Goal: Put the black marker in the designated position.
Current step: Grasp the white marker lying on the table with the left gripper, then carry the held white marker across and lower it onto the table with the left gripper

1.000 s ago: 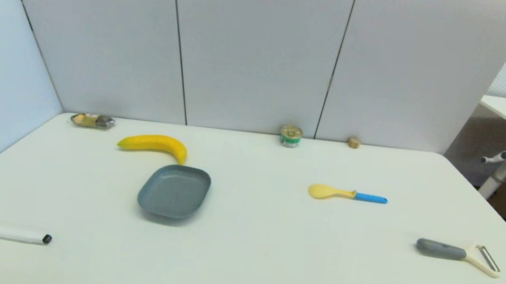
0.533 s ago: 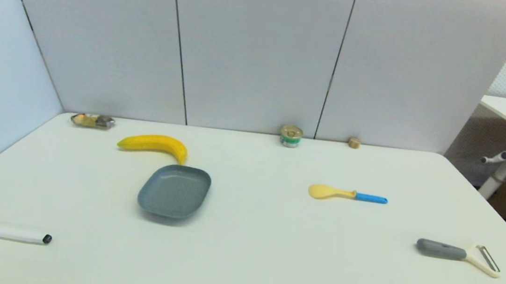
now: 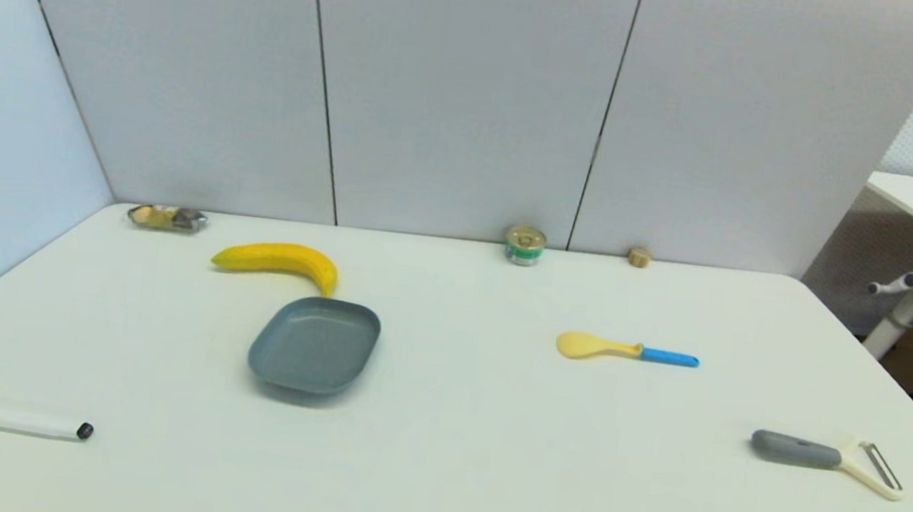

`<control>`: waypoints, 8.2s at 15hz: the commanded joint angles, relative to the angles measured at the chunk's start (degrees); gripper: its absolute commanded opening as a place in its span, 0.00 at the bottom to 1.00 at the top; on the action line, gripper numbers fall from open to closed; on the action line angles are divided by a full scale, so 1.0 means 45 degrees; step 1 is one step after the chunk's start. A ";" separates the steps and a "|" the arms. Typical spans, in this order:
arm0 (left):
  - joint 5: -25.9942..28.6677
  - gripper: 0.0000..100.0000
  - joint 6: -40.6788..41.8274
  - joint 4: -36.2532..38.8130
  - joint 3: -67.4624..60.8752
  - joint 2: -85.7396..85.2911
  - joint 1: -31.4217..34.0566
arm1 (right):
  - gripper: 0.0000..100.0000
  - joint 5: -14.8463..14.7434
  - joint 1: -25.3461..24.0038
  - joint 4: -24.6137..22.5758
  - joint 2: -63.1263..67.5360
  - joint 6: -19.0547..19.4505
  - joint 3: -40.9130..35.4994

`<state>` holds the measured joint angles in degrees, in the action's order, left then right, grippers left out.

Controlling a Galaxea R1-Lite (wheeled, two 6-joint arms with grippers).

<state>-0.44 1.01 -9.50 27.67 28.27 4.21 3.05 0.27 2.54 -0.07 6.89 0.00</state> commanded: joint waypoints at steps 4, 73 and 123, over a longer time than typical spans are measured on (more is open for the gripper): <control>-0.0430 1.00 0.0674 0.0470 0.1311 0.5105 0.2190 | 1.00 0.0006 -0.0001 0.0003 -0.0023 0.0012 0.0000; -1.1035 1.00 -1.5987 0.0938 0.1429 1.5476 -0.3181 | 1.00 0.0006 -0.0001 0.0003 0.0016 0.0012 0.0000; -0.0860 0.00 0.1689 0.6505 0.2093 1.4187 -0.4274 | 1.00 0.0006 -0.0001 0.0003 0.0016 0.0012 0.0000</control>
<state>-4.40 8.55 17.69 38.30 89.66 -16.07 3.05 0.27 2.54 -0.07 6.86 0.00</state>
